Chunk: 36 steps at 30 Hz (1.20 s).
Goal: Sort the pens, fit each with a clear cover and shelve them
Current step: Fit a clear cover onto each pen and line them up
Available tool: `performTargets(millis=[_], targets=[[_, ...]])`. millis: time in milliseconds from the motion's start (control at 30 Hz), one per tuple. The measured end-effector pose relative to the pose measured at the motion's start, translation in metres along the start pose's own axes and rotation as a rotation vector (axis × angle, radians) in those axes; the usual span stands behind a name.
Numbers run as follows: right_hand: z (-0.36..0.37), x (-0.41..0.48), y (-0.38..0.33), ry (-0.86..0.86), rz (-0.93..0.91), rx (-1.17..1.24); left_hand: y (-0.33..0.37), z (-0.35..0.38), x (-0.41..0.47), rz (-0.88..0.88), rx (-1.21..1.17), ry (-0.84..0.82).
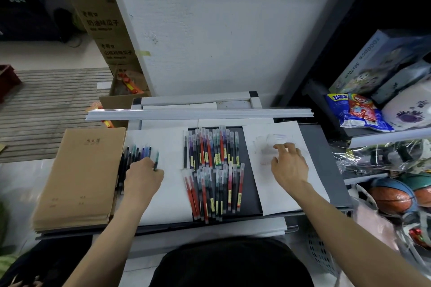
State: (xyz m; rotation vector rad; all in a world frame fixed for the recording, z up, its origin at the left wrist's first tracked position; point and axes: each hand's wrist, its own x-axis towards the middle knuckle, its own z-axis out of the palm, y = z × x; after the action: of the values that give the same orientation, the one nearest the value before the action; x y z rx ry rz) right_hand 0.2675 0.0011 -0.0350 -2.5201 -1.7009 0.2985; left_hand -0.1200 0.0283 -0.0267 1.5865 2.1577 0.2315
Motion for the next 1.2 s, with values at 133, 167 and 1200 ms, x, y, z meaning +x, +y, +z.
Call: performTargets(millis=[133, 167, 1200], targets=[[0.004, 0.004, 0.008, -0.061, 0.046, 0.039, 0.002, 0.001, -0.012, -0.023, -0.092, -0.022], [0.007, 0.005, 0.01, -0.054, 0.057, 0.061, 0.003, 0.001, -0.016, -0.028, -0.107, -0.028], [-0.049, -0.089, -0.082, -0.444, 0.431, 1.839, 0.094, 0.002, -0.124, 0.32, -0.655, -0.41]])
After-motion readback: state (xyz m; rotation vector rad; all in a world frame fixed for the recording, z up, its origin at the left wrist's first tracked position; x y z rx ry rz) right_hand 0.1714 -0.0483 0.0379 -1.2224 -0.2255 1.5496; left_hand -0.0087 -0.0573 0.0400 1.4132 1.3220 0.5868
